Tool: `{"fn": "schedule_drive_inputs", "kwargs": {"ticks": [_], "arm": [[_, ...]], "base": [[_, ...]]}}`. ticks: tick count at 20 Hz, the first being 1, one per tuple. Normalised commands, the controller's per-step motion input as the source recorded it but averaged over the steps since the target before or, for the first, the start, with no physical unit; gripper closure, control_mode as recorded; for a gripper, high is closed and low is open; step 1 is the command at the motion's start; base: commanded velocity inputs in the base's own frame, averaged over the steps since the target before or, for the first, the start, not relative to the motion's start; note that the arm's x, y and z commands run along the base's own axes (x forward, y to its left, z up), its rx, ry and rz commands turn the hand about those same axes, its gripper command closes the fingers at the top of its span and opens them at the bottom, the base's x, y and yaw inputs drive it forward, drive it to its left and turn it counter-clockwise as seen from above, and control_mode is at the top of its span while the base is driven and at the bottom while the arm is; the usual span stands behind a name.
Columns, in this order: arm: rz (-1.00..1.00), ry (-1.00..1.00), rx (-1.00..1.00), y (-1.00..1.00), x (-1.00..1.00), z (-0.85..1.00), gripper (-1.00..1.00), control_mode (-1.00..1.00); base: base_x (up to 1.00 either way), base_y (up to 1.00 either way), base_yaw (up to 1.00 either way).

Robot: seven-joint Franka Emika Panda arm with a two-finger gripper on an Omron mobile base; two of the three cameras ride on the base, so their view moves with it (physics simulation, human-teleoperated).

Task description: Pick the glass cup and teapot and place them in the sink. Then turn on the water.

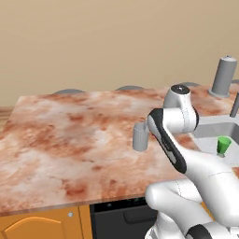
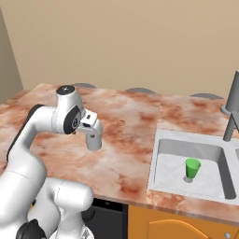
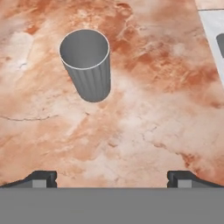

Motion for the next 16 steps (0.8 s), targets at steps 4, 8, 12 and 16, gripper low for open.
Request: {"fn": "schedule_drive_inputs", "kwargs": {"ticks": [4, 8, 12, 16], "arm": [[0.00, 0.04, 0.00, -0.03, 0.03, 0.05, -1.00, -1.00], [0.00, 0.00, 0.01, -0.02, 0.01, 0.13, -1.00, -1.00], [0.00, -0.07, 0.02, 0.01, 0.18, 0.00, -1.00, -1.00], [0.00, -0.12, 0.00, 0.01, 0.39, -0.03, -1.00, -1.00]], "base": [[0.00, 0.00, 0.00], [0.00, 0.00, 0.00], [0.00, 0.00, 0.00], [0.00, 0.00, 0.00]]}}
